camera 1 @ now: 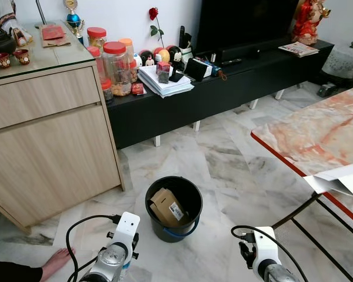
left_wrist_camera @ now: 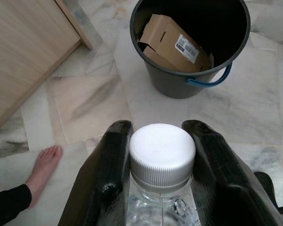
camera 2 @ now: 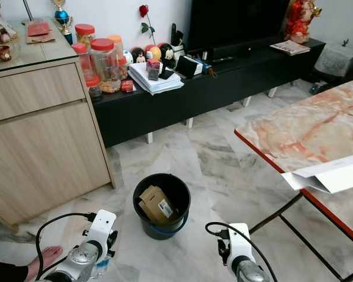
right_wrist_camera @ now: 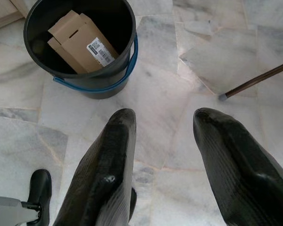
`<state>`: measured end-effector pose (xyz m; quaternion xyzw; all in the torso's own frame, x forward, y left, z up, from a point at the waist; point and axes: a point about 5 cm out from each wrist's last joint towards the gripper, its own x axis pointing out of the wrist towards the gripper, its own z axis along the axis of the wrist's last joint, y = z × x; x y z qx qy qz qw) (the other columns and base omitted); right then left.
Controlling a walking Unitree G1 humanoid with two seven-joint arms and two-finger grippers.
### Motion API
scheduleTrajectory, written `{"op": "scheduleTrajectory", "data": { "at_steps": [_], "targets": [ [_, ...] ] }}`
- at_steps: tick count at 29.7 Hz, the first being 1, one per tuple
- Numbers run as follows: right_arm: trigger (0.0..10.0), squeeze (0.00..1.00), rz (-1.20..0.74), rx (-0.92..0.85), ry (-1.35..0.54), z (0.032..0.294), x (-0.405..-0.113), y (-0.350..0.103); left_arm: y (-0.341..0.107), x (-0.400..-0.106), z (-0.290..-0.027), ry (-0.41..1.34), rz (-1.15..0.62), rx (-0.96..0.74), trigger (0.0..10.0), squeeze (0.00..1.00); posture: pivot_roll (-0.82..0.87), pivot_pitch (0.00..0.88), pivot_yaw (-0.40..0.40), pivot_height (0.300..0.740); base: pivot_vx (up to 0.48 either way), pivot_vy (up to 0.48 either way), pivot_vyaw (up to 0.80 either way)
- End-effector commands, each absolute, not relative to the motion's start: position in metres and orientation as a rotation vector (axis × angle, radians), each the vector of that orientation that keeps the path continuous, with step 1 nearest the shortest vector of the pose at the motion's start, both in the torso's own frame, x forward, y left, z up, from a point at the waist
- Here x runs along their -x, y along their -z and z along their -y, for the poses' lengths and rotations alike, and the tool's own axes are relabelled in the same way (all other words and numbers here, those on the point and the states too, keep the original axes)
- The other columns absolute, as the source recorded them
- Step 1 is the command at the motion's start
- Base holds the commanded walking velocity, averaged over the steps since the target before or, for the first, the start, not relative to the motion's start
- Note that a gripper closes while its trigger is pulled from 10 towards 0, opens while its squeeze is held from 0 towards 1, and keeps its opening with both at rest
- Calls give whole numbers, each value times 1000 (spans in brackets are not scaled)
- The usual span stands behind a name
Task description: Picking trash to rubbish bin
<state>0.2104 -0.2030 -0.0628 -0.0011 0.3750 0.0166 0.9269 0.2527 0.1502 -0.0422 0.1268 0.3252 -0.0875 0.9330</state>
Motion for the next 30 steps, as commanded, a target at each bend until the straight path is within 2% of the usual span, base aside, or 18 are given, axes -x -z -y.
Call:
{"op": "scheduleTrajectory", "data": {
  "at_steps": [1,30],
  "targets": [
    [10000,0,-753,6,-35,204,-214,60,41,-255,-149,186,-660,-272,10000,0,50,31,-78,740,360,0,0],
    [10000,0,-755,18,-54,201,-215,60,40,-255,-149,189,-658,-275,10000,0,54,37,-76,740,359,0,0]
  ]
}}
